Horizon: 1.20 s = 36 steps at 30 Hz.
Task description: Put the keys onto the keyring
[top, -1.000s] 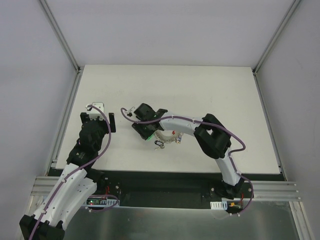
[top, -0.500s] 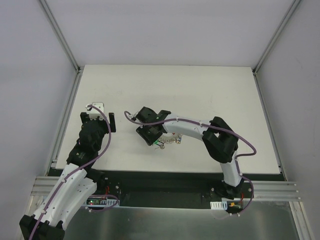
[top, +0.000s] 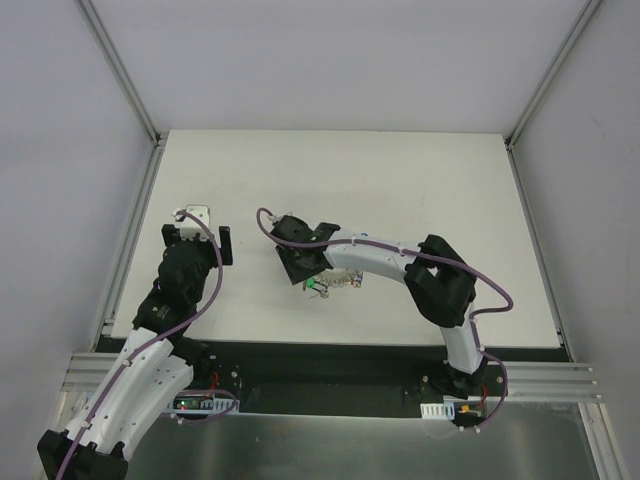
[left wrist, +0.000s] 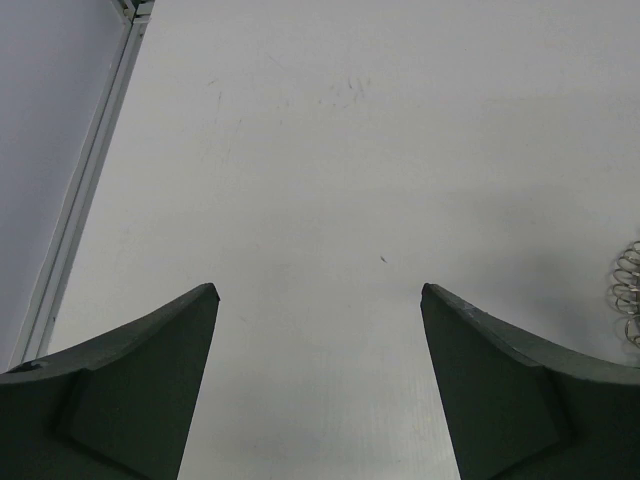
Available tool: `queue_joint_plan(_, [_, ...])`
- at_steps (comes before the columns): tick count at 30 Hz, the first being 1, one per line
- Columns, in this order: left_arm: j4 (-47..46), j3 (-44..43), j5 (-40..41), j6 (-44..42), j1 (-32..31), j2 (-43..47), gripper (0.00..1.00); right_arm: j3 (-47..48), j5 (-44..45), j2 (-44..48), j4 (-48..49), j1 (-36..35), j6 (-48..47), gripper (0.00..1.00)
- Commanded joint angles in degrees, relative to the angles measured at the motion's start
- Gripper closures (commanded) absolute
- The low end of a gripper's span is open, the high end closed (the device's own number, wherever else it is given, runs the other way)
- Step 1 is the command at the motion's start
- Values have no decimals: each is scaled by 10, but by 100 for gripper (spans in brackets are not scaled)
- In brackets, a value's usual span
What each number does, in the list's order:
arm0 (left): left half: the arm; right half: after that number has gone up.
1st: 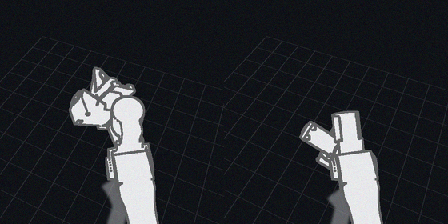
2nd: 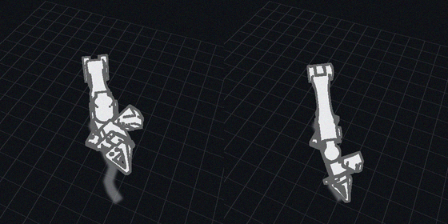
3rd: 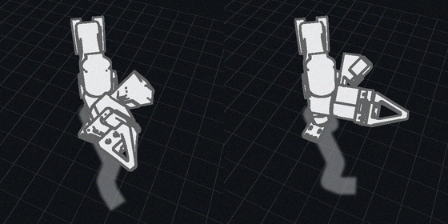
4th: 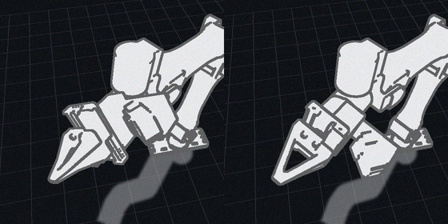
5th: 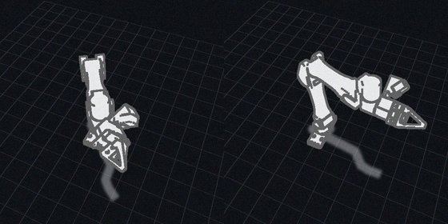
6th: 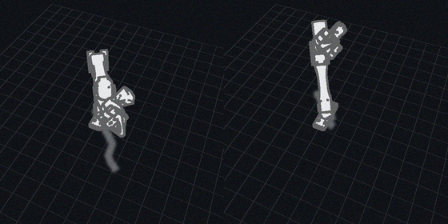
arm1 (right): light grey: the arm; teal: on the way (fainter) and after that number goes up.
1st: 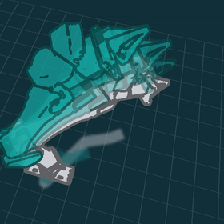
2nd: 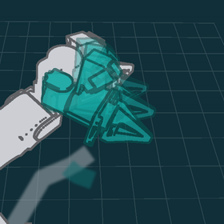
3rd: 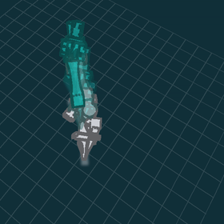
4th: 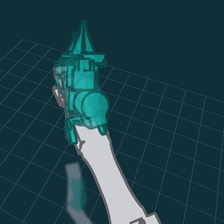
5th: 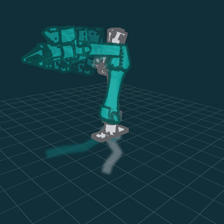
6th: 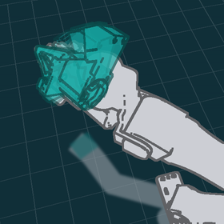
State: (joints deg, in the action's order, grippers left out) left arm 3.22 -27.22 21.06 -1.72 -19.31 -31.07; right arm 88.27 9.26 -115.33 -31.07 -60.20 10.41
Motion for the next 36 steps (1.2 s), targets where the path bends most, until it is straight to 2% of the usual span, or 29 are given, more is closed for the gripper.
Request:
queue_joint_plan(1, [-23, 4, -2, -9, -8, 8, 18, 11, 34, -23, 6, -3, 29, 57])
queue_joint_plan(9, [-23, 5, -4, -9, -13, 11, 17, 10, 72, -35, -17, -3, 31, 57])
queue_joint_plan(22, [-23, 6, -10, -9, -13, 12, 18, 4, 81, -31, -18, -2, 29, 58])
queue_joint_plan(27, [-23, 6, -12, -10, -14, 12, 18, -7, 52, -38, -8, 4, 27, 66])
queue_joint_plan(31, [-23, 7, -14, -10, -14, 11, 18, -10, 51, -39, -8, 4, 17, 82])
queue_joint_plan(36, [-23, 7, -15, -12, -14, 11, 18, -19, 35, -27, -26, 4, 3, 93])
